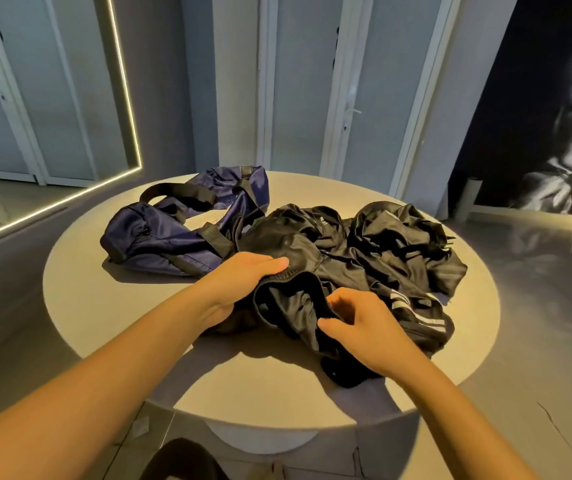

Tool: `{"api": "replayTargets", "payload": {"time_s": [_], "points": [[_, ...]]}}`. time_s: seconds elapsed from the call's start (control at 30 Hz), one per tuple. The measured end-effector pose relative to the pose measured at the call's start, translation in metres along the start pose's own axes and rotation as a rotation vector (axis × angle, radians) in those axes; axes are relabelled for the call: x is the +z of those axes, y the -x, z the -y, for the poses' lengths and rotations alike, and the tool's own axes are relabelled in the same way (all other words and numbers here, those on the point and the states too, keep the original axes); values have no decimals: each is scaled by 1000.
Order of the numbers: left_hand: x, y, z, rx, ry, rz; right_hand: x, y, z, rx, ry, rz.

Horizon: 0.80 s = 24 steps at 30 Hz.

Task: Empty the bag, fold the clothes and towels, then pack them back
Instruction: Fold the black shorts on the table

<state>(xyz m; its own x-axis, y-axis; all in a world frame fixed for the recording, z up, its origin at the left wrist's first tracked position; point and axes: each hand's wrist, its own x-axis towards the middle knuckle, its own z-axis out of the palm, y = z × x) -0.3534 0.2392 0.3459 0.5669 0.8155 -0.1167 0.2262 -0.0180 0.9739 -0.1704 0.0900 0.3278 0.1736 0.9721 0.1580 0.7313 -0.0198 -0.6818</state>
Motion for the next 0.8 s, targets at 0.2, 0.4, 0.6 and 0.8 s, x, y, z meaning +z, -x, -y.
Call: {"api": "replayTargets", "payload": {"time_s": [0.2,0.4,0.6,0.8], "points": [[1,17,-30,69,1,70,-38,-9,4,249,-505,84],[-26,21,-52,197,-181,92,-88,-36,34,237,-614,-48],[-55,21,-73,256,-44,-75,-121,-56,63,93,-783,-48],[-58,17,-51,236,24,-155,-100,-61,31,60,-487,-25]]}}
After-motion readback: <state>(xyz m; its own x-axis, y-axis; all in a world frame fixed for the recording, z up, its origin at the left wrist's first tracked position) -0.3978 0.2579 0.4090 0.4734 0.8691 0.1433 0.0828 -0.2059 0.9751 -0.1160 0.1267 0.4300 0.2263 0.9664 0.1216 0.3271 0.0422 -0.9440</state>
